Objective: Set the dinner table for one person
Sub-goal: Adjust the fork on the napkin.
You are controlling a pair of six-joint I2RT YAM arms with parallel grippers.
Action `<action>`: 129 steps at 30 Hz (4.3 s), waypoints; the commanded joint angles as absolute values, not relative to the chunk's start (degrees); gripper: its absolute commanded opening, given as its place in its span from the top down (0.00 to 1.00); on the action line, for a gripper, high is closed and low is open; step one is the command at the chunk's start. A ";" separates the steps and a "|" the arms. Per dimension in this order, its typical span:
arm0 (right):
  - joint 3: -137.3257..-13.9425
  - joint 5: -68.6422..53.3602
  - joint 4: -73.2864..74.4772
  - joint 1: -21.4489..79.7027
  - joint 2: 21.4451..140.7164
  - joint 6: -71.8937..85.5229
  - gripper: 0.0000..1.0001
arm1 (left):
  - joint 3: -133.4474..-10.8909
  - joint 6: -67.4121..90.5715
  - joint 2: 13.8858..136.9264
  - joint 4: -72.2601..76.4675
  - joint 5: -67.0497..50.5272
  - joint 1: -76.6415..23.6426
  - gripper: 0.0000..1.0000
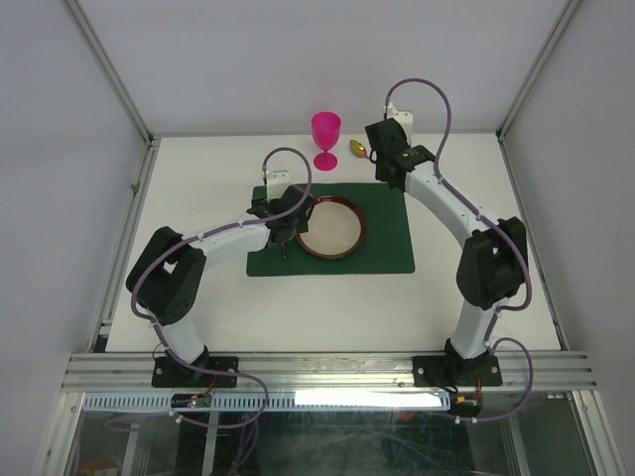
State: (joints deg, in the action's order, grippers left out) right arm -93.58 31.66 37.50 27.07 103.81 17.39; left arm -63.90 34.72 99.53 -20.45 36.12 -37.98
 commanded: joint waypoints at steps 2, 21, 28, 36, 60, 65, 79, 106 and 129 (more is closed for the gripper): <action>-92.93 31.20 34.55 26.78 100.37 16.45 0.68 | -67.66 34.19 100.54 -22.59 41.35 -39.05 0.25; -90.60 31.59 34.70 26.24 100.20 16.10 0.69 | -67.37 36.47 105.35 -22.19 41.18 -39.07 0.31; -90.74 31.61 34.80 26.08 100.02 15.96 0.69 | -64.78 36.53 103.82 -19.14 37.34 -36.96 0.31; -90.58 31.72 35.19 26.08 100.51 16.19 0.68 | -63.33 35.90 103.61 -17.67 35.82 -35.88 0.45; -92.55 31.91 37.61 26.15 101.42 17.00 0.69 | -61.89 30.76 102.66 -14.83 32.52 -35.46 0.83; -92.49 31.71 37.98 26.16 101.47 17.40 0.69 | -62.02 28.86 103.32 -14.75 31.39 -35.32 0.89; -92.70 31.64 38.34 26.19 102.19 18.00 0.70 | -63.06 22.84 104.36 -14.23 28.22 -35.29 0.85; -92.79 31.44 38.70 26.29 102.74 18.04 0.70 | -65.31 21.29 105.73 -15.38 28.59 -35.04 0.86; -92.13 30.76 38.26 26.48 103.09 17.27 0.71 | -69.86 23.62 103.90 -21.60 32.71 -34.90 0.67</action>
